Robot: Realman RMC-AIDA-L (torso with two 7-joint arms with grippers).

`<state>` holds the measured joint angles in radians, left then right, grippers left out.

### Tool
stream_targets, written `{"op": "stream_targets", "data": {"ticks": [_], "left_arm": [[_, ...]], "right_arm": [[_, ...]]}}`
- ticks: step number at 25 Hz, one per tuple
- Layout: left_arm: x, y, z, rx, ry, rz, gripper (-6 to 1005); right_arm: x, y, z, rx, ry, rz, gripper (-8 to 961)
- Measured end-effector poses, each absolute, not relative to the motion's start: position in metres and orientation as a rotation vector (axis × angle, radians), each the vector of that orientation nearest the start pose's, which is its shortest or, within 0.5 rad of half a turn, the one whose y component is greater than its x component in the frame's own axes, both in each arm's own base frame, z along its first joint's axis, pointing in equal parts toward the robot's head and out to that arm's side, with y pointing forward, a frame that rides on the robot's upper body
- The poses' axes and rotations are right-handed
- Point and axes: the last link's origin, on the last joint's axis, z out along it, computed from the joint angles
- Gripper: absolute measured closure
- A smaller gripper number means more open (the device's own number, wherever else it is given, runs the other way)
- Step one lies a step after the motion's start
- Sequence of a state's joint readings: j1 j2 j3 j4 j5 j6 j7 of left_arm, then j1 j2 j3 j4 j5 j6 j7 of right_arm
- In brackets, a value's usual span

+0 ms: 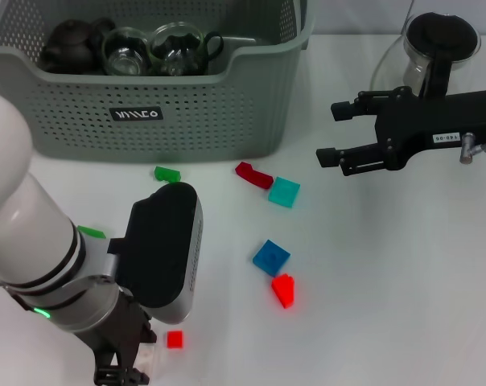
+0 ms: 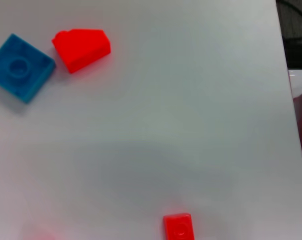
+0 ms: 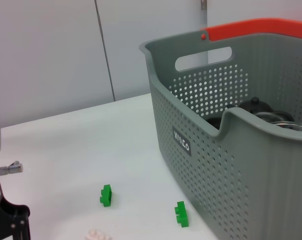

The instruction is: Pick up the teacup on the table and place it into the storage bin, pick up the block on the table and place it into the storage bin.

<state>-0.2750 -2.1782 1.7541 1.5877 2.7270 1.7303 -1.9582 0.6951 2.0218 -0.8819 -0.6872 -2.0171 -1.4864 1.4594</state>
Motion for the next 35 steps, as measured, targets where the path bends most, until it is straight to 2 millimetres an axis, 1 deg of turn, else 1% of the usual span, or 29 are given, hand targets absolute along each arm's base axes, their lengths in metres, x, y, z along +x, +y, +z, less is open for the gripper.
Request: {"op": "stream_targets", "data": {"ticks": [6,25,30,32,33,34,35], "left_arm": [[-0.205,0.241,-0.052,-3.053,-0.001,0.960,518],[-0.208,0.239,-0.053,-3.048,-0.002,0.976,529],[-0.206,0.241,-0.050,-3.031,-0.024,0.966,586],[-0.199,0.245,-0.042,-3.016,-0.037,0.910,586],[-0.199,0.245,-0.042,-3.016,-0.037,0.910,586],[-0.188,0.252,-0.028,-3.005,-0.079,0.782,586],[-0.181,0.256,-0.019,-2.999,-0.113,0.688,586]], "right_arm": [[0.211,0.376,0.000,-2.889,0.382,0.472,75],[0.211,0.376,0.000,-2.889,0.381,0.472,75],[0.210,0.376,0.000,-2.890,0.380,0.472,75],[0.210,0.376,0.000,-2.892,0.379,0.473,75],[0.210,0.376,0.000,-2.892,0.379,0.473,75],[0.210,0.376,0.000,-2.893,0.377,0.474,75],[0.210,0.375,0.000,-2.895,0.377,0.474,75]]}}
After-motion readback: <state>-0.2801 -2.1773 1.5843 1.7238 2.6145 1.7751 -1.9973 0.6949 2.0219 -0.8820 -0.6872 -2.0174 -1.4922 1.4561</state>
